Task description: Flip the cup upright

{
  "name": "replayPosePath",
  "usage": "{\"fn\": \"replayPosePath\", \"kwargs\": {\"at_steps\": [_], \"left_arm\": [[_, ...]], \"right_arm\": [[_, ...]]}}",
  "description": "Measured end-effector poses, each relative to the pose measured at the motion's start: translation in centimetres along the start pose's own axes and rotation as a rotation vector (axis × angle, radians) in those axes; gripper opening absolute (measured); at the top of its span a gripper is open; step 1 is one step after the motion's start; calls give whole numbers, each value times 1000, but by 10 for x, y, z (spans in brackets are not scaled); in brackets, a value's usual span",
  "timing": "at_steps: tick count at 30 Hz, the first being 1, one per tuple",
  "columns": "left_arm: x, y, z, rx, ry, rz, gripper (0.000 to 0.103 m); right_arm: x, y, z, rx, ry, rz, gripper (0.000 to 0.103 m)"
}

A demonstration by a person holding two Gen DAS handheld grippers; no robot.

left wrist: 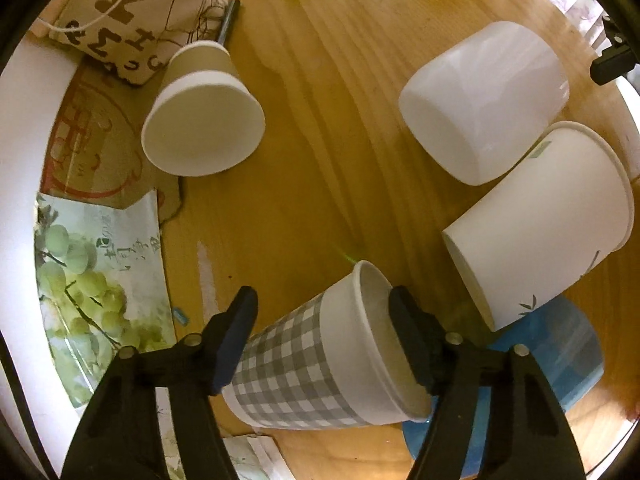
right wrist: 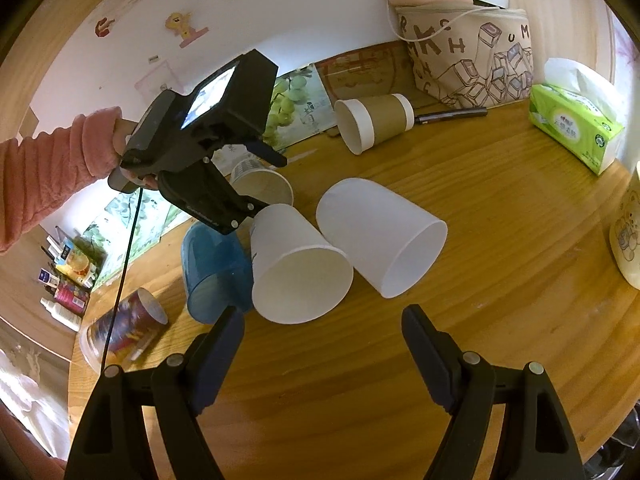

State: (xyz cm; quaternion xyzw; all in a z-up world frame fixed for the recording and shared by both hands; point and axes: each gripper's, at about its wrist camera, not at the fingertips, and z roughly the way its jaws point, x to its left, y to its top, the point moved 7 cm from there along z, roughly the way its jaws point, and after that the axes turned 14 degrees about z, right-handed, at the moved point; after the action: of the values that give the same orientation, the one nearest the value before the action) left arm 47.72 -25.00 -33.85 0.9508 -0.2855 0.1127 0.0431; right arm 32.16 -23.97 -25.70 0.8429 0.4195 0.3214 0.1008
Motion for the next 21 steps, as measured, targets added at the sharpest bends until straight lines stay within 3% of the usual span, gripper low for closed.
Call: {"fn": "replayPosePath", "kwargs": {"at_steps": [12, 21], "left_arm": [[22, -8, -7, -46, -44, -97, 47], [31, -14, -21, -50, -47, -198, 39]], "right_arm": [[0, 6, 2, 13, 15, 15, 82], [3, 13, 1, 22, 36, -6, 82]]}}
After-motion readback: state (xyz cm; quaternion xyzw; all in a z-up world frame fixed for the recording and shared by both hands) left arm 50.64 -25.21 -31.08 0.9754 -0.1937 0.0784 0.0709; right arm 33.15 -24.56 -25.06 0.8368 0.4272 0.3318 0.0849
